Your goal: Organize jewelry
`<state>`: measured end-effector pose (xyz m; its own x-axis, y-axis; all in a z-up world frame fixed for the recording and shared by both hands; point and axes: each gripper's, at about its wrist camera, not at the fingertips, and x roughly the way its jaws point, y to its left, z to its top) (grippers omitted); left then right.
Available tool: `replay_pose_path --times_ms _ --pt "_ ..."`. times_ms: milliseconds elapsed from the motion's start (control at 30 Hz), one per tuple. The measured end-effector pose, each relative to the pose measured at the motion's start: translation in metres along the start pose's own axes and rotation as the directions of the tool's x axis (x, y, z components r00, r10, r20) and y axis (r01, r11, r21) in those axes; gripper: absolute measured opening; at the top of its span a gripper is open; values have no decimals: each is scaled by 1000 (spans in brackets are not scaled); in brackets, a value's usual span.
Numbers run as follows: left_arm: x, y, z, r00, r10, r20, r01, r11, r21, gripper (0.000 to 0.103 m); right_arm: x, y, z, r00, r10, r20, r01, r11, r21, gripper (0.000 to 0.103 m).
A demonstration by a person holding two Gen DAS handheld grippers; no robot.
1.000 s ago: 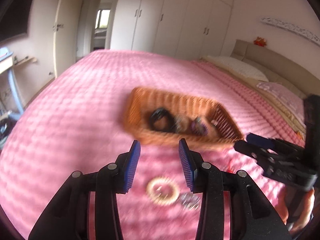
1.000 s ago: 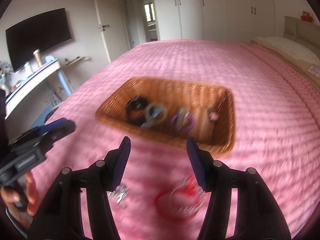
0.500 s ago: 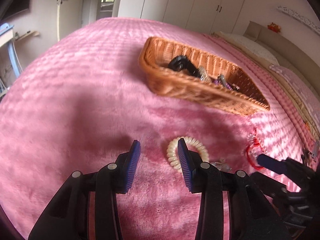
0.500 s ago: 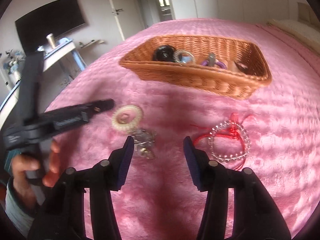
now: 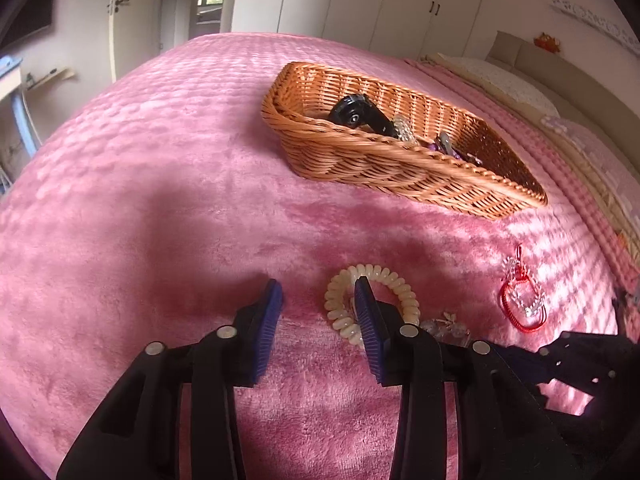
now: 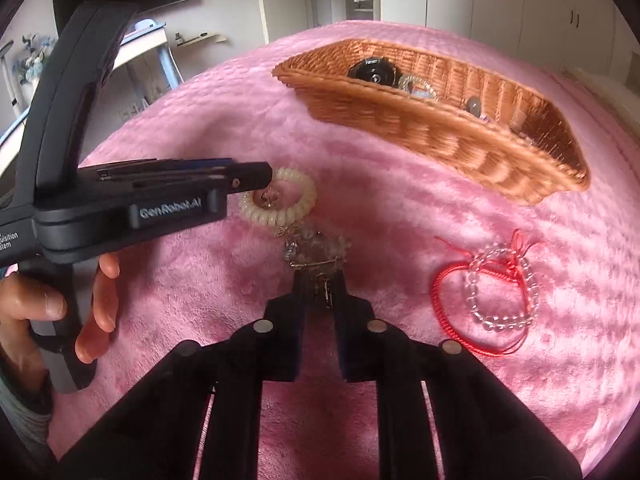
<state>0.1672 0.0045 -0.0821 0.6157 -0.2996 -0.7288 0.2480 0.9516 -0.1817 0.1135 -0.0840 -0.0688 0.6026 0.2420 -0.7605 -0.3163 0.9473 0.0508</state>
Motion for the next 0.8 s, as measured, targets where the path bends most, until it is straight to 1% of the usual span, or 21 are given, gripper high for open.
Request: replay_pose_path --times_ms 33,67,100,233,300,433,533,700,767,800 --pt "1 -1 0 1000 -2 -5 2 1000 5 23 -3 -1 -1 1000 -9 11 9 1000 4 11" --pt "2 -1 -1 1000 -3 -9 3 1000 7 14 -5 -2 -1 1000 -15 20 15 1000 11 11" --pt "2 -1 -1 1000 -6 -12 7 1000 10 9 -9 -5 -1 999 -17 30 16 1000 25 11" --pt "-2 -5 -2 1000 -10 5 10 1000 23 9 -20 -17 -4 998 18 56 -22 997 76 11" --pt "-9 -5 -2 999 -8 34 7 1000 22 9 -25 -22 -6 996 47 70 -53 994 95 11" --pt "-24 -2 -4 997 -30 73 30 1000 -7 9 -32 -31 -7 990 109 87 -120 984 132 11" --pt "-32 -1 -11 997 -28 73 30 999 -21 9 -32 -40 -8 986 143 83 -155 973 170 11" --pt "-48 3 -33 998 -21 55 24 997 -67 9 -28 -53 -12 977 204 61 -212 951 227 11" --pt "-55 2 -42 999 -13 50 17 998 -67 9 -29 -54 -16 978 201 52 -207 950 233 11" --pt "-56 1 -46 999 -8 45 11 998 -63 9 -32 -53 -20 982 185 46 -190 955 226 11"
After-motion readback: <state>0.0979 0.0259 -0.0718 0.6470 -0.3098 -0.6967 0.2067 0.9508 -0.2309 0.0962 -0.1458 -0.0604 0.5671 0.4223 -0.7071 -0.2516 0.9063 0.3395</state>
